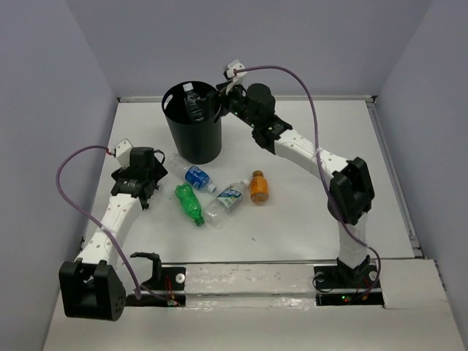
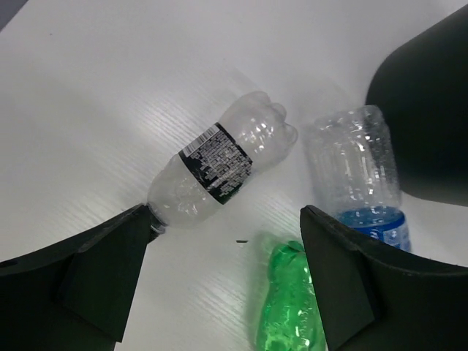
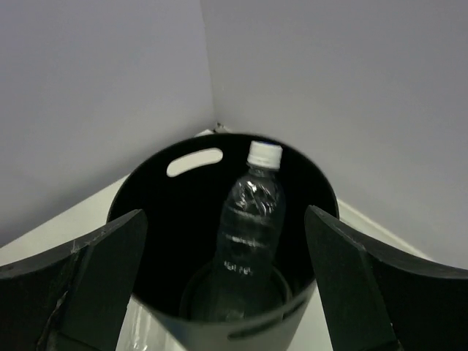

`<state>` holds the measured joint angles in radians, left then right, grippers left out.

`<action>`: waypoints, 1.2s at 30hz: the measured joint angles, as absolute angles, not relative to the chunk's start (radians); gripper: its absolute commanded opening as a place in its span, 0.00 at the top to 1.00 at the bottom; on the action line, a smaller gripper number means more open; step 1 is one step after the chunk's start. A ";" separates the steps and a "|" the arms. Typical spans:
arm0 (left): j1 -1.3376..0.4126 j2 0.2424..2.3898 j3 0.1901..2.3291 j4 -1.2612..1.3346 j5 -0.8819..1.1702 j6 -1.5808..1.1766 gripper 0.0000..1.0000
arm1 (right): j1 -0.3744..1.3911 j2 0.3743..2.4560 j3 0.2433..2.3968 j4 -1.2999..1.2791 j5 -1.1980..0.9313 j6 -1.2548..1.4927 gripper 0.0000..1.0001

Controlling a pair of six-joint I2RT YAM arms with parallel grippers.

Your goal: Put the plastic bottles in the bin

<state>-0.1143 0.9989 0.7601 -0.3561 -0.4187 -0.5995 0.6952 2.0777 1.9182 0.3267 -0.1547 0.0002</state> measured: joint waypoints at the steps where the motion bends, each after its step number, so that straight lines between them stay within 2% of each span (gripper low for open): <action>1: -0.109 1.038 0.760 -0.357 -0.419 -0.588 0.07 | 0.695 2.013 1.819 0.333 -0.155 0.019 0.08; 5: -0.101 1.154 0.774 -0.366 -0.413 -0.530 0.07 | 0.696 1.819 1.573 0.376 -0.149 0.083 0.09; 11: -0.098 1.328 0.912 -0.383 -0.388 -0.426 0.04 | 0.701 1.550 1.322 0.429 -0.112 0.164 0.08; 18: -0.098 1.410 0.969 -0.395 -0.381 -0.336 0.02 | 0.702 1.388 1.150 0.426 -0.063 0.223 0.07; 27: -0.098 1.539 0.969 -0.411 -0.334 -0.289 0.03 | 0.702 1.247 1.044 0.350 0.020 0.232 0.04; 28: -0.098 1.552 0.969 -0.411 -0.335 -0.286 0.04 | 0.702 1.228 1.036 0.344 0.025 0.232 0.04; 32: -0.097 1.626 0.996 -0.421 -0.347 -0.287 0.24 | 0.702 1.212 1.032 0.326 0.031 0.231 0.04; 36: -0.096 1.692 1.021 -0.415 -0.360 -0.291 0.39 | 0.702 1.261 1.033 0.284 0.086 0.264 0.05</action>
<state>-0.0963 1.6917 1.0210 -0.4152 -0.3595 -0.2909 0.7017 1.2606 1.0332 0.2844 0.0864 0.2638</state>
